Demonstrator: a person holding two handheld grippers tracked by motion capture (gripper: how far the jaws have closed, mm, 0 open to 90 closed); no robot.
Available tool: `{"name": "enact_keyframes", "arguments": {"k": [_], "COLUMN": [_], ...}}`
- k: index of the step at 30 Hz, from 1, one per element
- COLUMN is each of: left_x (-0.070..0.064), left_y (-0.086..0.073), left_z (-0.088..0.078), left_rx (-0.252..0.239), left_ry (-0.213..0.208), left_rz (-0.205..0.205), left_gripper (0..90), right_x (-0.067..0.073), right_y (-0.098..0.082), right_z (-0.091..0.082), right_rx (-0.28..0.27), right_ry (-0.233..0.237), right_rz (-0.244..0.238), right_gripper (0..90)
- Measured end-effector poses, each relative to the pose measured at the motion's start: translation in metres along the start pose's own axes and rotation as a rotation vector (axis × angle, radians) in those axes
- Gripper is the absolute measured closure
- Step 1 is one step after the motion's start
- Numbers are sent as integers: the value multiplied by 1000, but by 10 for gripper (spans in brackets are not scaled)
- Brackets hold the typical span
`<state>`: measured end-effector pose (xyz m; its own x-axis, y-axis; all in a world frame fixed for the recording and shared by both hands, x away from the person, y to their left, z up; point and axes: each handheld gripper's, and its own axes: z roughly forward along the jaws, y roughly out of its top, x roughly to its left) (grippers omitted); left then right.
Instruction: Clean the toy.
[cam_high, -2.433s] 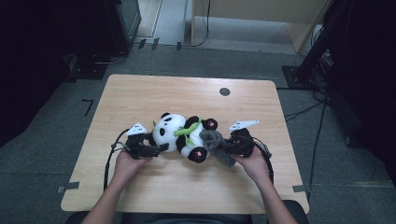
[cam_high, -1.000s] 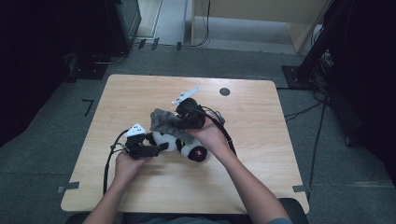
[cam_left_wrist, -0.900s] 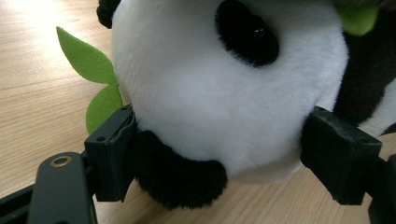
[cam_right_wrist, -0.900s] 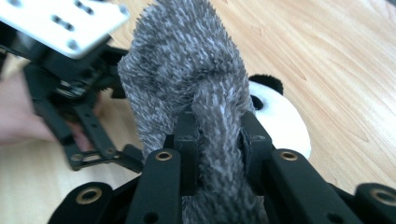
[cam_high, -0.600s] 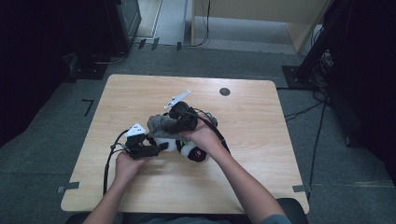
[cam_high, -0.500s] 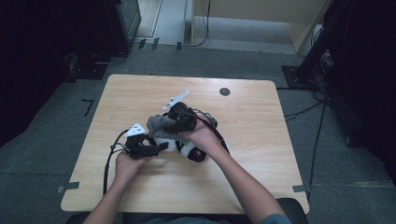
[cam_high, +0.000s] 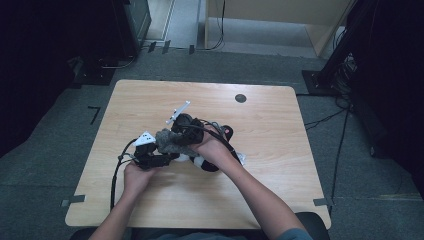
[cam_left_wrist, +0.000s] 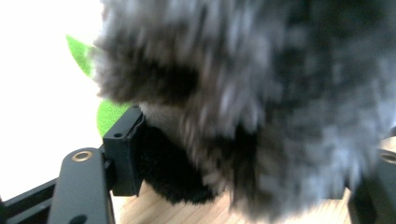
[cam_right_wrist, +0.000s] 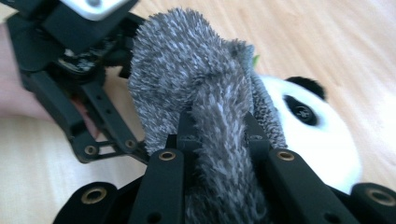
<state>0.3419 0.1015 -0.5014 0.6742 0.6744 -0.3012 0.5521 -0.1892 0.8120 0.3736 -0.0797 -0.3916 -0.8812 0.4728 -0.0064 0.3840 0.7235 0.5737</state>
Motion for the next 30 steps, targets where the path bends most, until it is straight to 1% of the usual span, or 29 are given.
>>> {"name": "enact_keyframes", "arguments": {"k": [2,4,5,7,8,10,13,15,17,20,21,23,26,29,30], "left_x": [-1,-1,-1,-1,-1,-1,-2,-2,-2,-1,-1,-1,-1,-1,-1], "left_y": [1,1,1,2,2,2,2,2,2,2,2,2,1,1,1], "left_z": [0,1,1,1,1,1,0,0,0,0,0,0,0,0,0], "left_rx": [-5,-8,-8,-8,-8,-7,-5,-3,-2,2,4,4,2,3,3], "left_ry": [3,4,4,4,4,5,6,6,6,5,5,3,2,3,4], "left_rz": [-6,-9,-10,-10,-9,-9,-5,0,3,6,8,9,10,11,13], "left_gripper": [307,315,317,321,322,324,325,325,325,324,323,322,318,315,314], "right_x": [-3,-7,-10,-13,-15,-18,-24,-31,-40,-51,-54,-60,-62,-60,-58], "right_y": [1,2,2,2,2,2,1,-1,-5,-11,-13,-18,-23,-22,-20], "right_z": [-3,-5,-6,-7,-8,-10,-14,-18,-20,-23,-24,-25,-29,-34,-37], "right_rx": [-3,-6,-6,-13,-15,-18,-27,-30,-33,-24,-20,-12,-26,-59,-79], "right_ry": [-15,-14,-16,-20,-24,-32,-56,-83,-89,-118,-127,-149,-139,-121,-105], "right_rz": [6,12,27,32,43,46,63,77,100,142,142,157,176,186,189], "right_gripper": [759,757,756,754,753,753,753,753,754,755,755,756,756,756,756]}}
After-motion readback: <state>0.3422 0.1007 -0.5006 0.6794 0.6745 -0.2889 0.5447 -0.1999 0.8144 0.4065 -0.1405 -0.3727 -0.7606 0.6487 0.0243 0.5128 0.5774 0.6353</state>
